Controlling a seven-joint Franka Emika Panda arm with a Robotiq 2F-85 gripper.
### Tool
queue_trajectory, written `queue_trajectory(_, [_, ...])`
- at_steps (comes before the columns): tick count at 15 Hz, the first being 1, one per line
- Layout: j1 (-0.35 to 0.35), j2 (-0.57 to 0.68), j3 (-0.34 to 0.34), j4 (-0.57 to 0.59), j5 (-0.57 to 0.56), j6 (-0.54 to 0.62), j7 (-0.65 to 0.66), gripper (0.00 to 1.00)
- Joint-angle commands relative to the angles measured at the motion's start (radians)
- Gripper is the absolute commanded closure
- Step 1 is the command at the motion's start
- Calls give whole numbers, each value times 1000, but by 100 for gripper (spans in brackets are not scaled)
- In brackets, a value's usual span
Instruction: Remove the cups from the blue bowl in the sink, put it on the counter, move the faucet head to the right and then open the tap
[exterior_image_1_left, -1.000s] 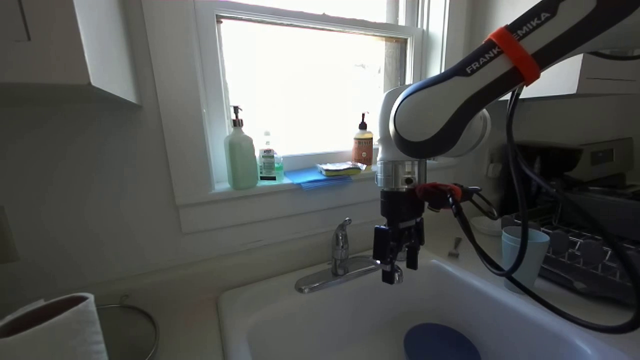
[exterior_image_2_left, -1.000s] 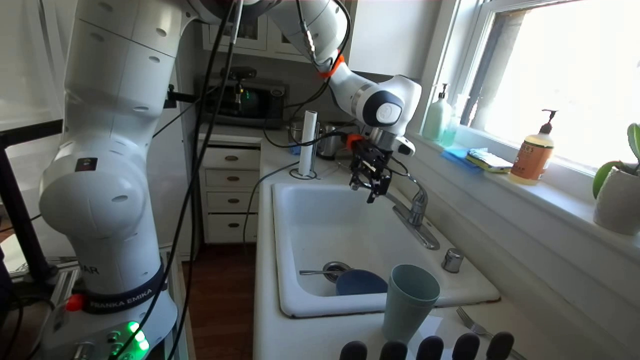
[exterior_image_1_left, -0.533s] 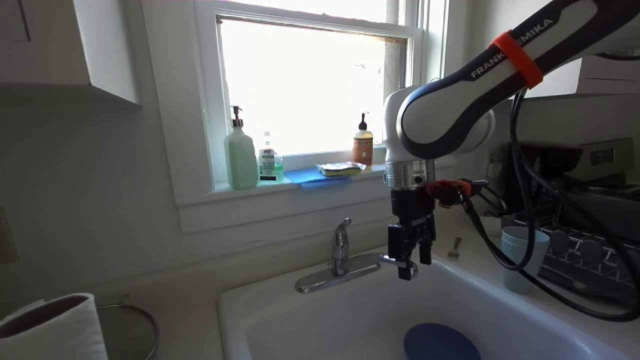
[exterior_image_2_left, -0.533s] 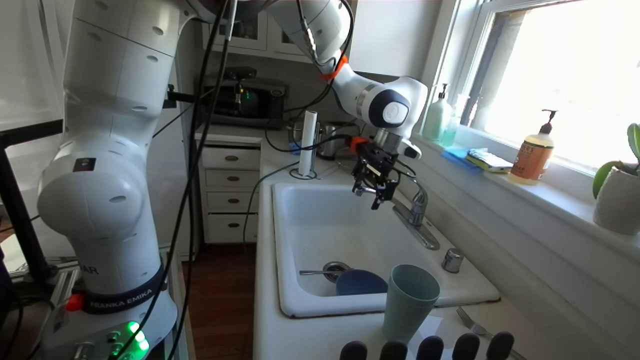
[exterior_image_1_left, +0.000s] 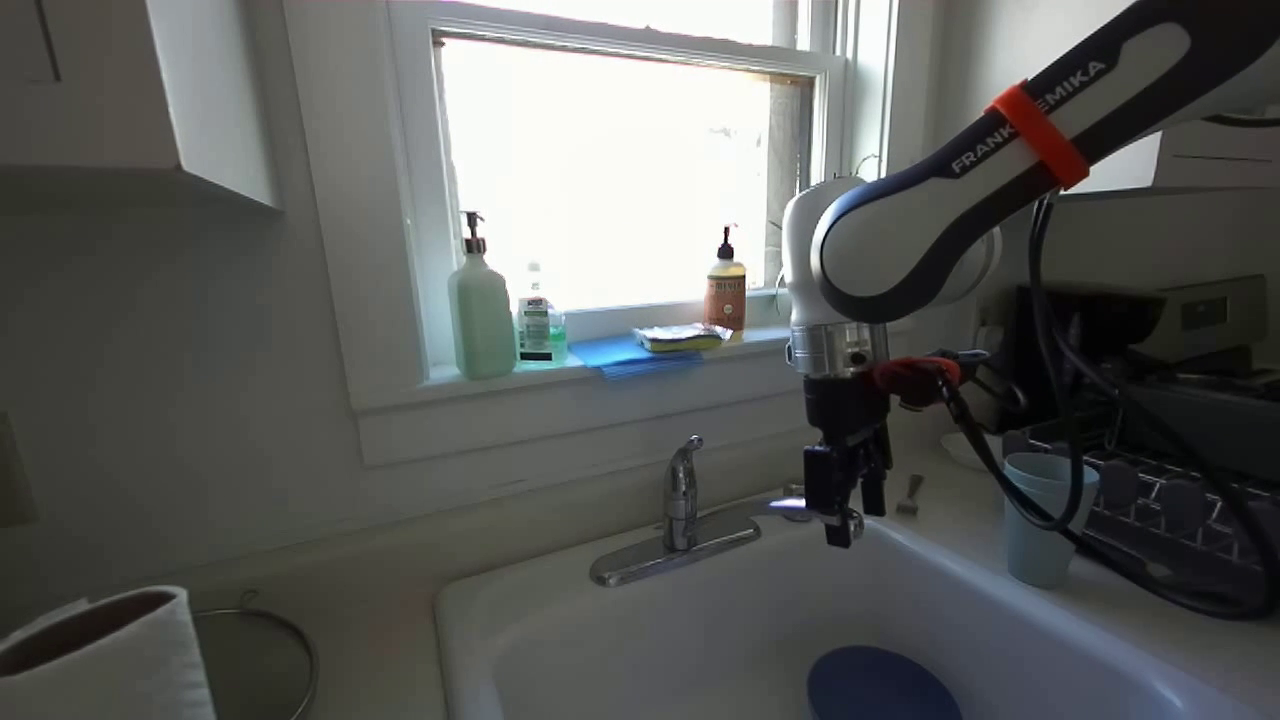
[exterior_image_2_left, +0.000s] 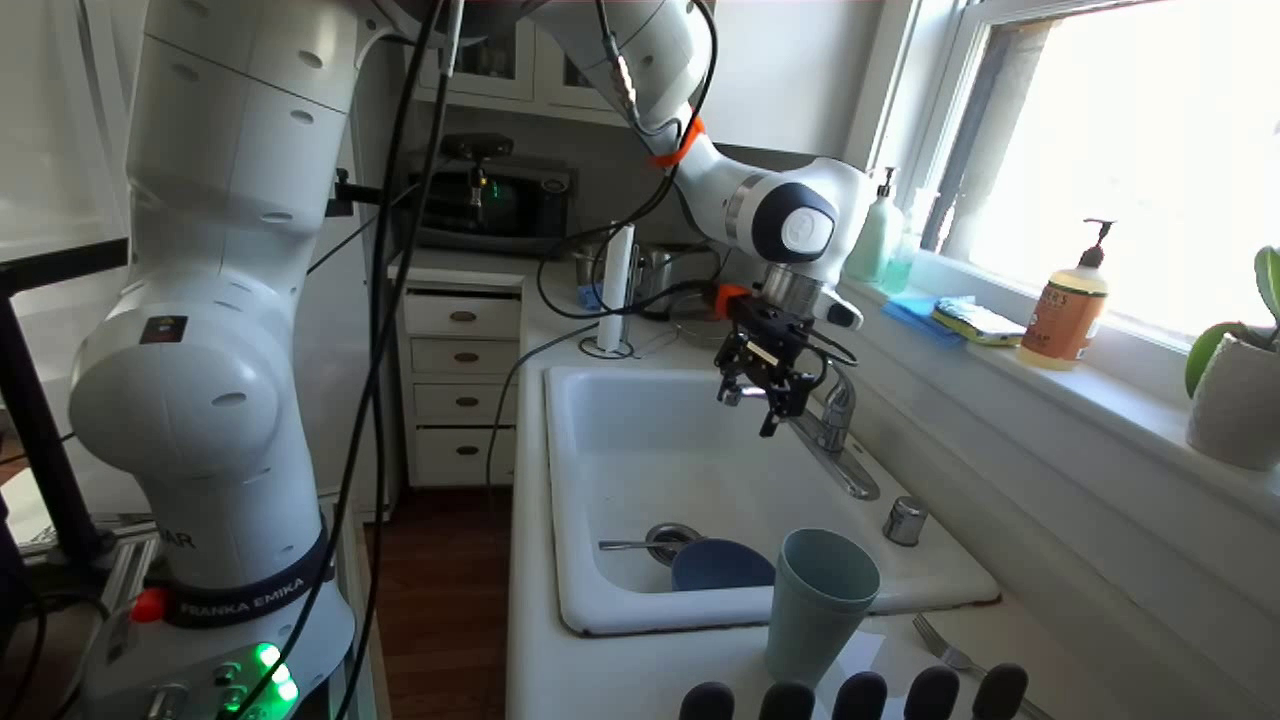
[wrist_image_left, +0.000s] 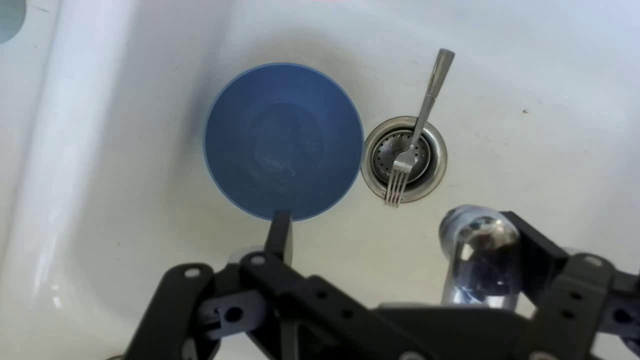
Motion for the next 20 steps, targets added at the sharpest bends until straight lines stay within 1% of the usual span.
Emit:
queue_trajectory(1, [-15, -31, -23, -35, -79, 6, -4, 0])
queue_trajectory(8, [-20, -47, -43, -38, -147, -8, 10, 0])
queue_trajectory(20, [-26, -52, -47, -47, -152, -12, 2, 0])
